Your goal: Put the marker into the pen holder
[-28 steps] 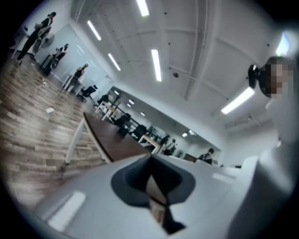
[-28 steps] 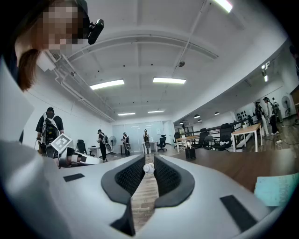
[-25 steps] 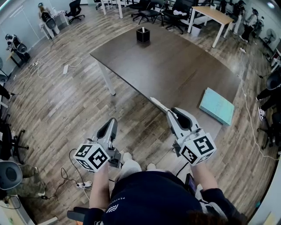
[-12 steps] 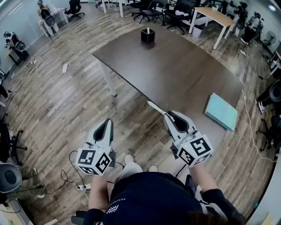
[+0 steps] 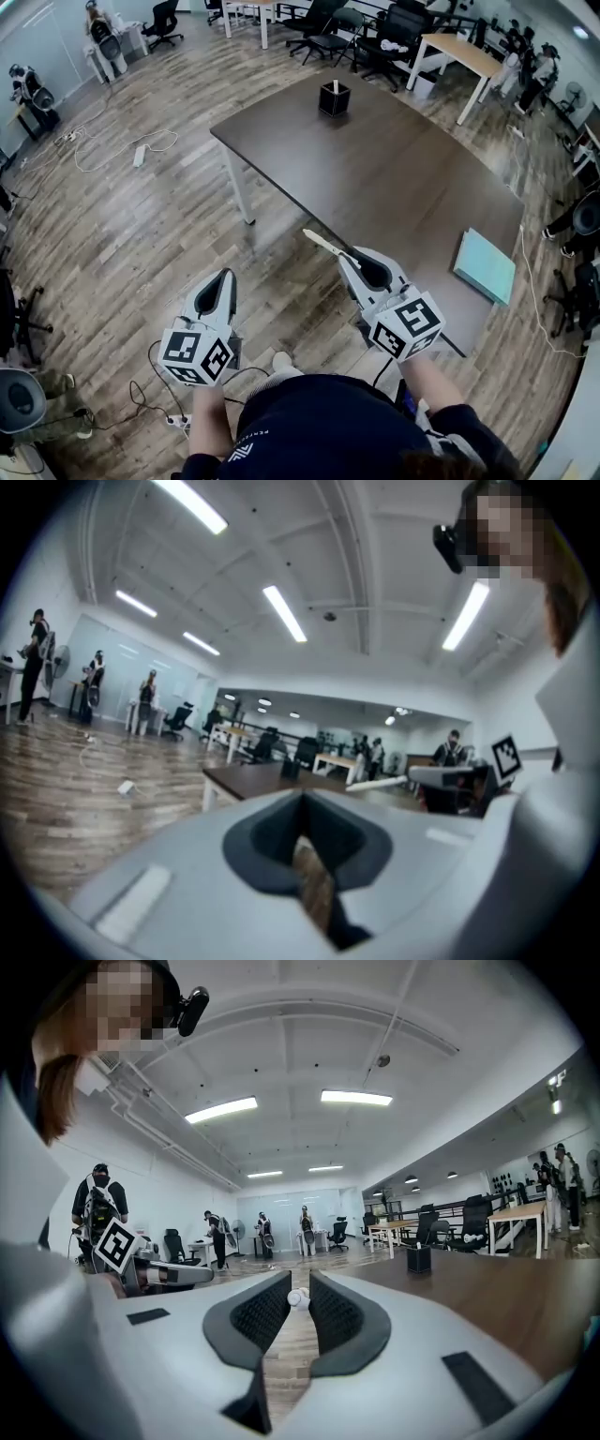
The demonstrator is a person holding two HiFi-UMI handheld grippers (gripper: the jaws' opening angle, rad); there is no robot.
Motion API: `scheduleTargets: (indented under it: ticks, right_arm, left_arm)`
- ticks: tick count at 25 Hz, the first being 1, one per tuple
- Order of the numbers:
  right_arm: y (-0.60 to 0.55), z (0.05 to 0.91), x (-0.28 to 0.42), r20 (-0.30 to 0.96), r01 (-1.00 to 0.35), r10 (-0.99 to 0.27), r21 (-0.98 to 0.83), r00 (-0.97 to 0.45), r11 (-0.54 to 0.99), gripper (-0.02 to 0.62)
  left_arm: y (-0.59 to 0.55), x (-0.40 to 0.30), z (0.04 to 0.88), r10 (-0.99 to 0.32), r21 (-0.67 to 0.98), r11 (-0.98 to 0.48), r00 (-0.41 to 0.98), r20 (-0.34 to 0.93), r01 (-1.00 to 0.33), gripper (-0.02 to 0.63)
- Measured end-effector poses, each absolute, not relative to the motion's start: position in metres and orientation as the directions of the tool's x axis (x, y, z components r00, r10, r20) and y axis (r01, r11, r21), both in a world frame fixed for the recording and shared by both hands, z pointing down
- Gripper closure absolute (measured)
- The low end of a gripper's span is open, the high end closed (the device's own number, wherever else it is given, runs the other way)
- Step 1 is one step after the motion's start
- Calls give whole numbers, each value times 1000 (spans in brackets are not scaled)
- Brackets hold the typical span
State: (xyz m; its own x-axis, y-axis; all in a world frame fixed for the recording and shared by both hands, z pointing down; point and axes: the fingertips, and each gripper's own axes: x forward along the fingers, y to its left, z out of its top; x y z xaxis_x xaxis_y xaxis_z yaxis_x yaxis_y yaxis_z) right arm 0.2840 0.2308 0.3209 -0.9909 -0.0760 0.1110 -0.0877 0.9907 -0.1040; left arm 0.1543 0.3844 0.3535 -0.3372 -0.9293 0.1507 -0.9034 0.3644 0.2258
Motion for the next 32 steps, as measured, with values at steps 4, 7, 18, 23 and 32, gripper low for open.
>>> scheduleTargets:
  ticks: [4,7,18,23,32]
  right_arm:
    - [242,318,247,109,-69,-59,-97,-992,993,540]
    - [246,318,222,109,-64,-54,-97,-993,993,540]
    - [265,322,155,127,3,10,-57,-992,998,540]
    - [251,327,121,125,34,42,-66,-991,997,540]
    - [193,326,39,111,105,113,-79,-987,991,540]
  left_arm:
    - [395,121,355,-924,229,378,-348,160,-897,601]
    - [401,101,357,-921,226,381,-347,175,-897,601]
    - [412,51,365,-921,250,384,-348,176,-889,601]
    - [404,23,366,-906,247,422,-391,164,-872,601]
    - [350,-52,364,-867,185,492,-458,198,-851,601]
